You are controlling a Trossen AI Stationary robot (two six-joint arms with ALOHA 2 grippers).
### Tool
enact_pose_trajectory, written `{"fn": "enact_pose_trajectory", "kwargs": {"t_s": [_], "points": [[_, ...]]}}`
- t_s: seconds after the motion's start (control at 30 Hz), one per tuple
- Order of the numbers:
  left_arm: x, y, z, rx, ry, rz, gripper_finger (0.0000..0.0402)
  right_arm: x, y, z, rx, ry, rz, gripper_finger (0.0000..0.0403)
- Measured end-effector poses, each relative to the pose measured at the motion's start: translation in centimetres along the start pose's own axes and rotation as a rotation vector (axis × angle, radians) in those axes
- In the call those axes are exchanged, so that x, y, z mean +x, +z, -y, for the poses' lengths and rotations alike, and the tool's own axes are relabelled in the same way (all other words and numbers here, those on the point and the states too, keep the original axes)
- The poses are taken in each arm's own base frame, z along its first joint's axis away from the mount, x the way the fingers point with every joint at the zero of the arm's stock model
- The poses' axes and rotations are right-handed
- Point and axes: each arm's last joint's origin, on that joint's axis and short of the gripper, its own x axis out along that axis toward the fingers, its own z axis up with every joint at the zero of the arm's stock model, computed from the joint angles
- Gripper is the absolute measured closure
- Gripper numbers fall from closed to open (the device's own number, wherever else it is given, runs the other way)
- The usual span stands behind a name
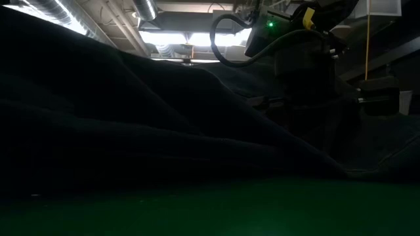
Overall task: Fold laundry
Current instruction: Fold the dark blue jeans
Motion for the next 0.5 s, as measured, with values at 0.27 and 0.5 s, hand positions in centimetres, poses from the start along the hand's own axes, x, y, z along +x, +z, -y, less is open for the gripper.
{"fn": "enact_pose_trajectory", "kwargs": {"t_s": [0.27, 0.5], "points": [[-0.03, 0.41, -0.65, -0.08, 0.088, 0.015, 0.0293, 0.02, 0.0, 0.01, 0.0, -0.003, 0.001, 0.0217], [-0.06, 0.58, -0.88, -0.029, 0.116, 0.025, 0.0293, 0.03, 0.0, 0.01, -0.001, -0.004, 0.0, 0.0217]]}}
